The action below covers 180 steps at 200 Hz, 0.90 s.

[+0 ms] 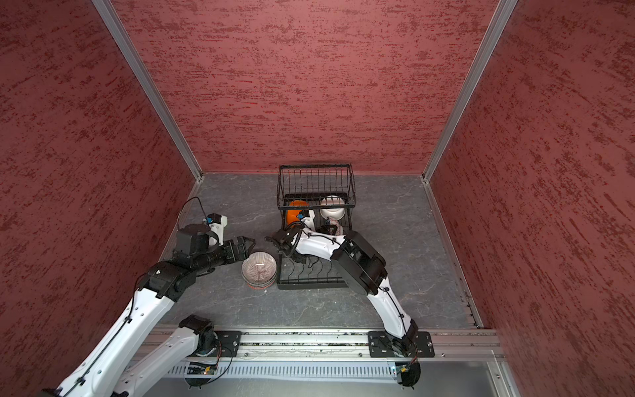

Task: Load bowls into a dish rack
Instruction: Place the bowl in the dish rack.

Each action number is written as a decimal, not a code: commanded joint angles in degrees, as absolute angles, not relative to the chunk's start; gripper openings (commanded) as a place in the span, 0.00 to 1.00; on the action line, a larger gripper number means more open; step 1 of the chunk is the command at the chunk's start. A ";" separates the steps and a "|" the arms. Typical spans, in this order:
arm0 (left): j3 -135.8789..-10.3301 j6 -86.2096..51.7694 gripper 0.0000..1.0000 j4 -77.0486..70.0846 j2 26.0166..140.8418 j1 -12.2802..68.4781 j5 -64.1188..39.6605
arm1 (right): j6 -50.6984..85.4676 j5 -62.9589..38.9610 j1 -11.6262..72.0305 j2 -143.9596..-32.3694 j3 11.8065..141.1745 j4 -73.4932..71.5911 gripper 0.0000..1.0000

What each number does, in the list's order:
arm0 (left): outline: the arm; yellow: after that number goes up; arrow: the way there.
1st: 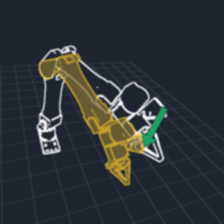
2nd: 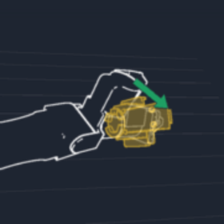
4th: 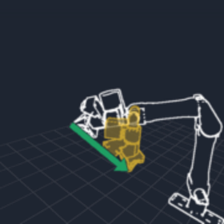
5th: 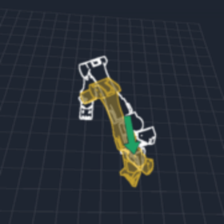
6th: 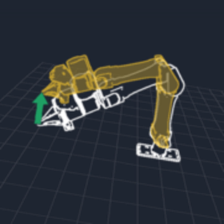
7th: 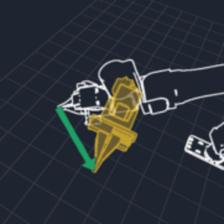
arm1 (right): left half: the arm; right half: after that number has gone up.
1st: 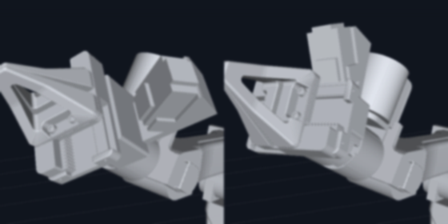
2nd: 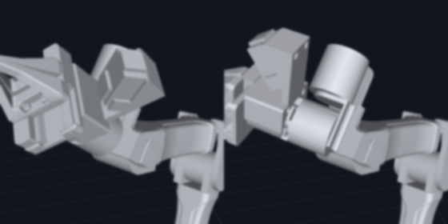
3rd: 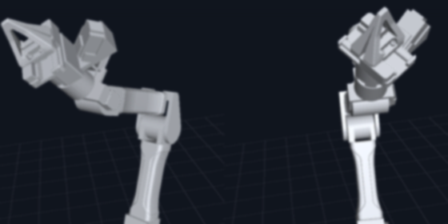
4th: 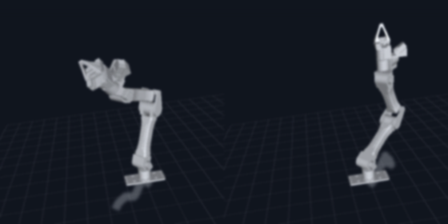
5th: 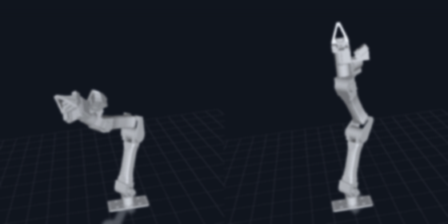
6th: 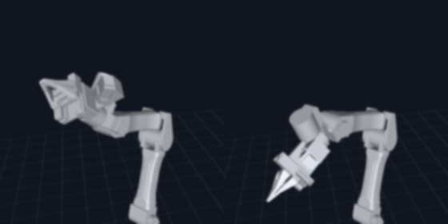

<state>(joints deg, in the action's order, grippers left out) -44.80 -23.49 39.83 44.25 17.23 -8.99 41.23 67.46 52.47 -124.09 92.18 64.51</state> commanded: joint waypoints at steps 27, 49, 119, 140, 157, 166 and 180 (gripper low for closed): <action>-44.41 -22.89 0.99 40.03 44.73 16.79 -8.99 | 35.16 63.32 52.56 -116.48 88.31 55.16 0.58; -44.83 -23.28 1.00 40.84 45.41 16.79 -8.46 | 32.05 61.17 52.55 -113.42 85.57 50.62 0.58; -47.88 -24.76 1.00 45.81 48.69 16.75 -5.72 | 21.89 49.84 52.54 -102.51 76.56 35.95 0.59; -48.22 -25.31 1.00 46.70 49.24 16.72 -5.45 | 19.83 46.00 52.56 -101.13 74.75 33.18 0.59; -48.50 -25.67 1.00 47.15 49.50 16.79 -5.36 | 19.13 43.89 52.54 -100.72 73.64 31.75 0.59; -48.77 -25.84 1.00 47.52 49.66 16.72 -5.23 | 18.39 42.34 52.55 -100.42 72.86 30.72 0.59; -49.12 -26.02 0.99 48.40 50.11 16.78 -4.91 | 17.52 40.14 52.56 -99.49 71.46 28.70 0.58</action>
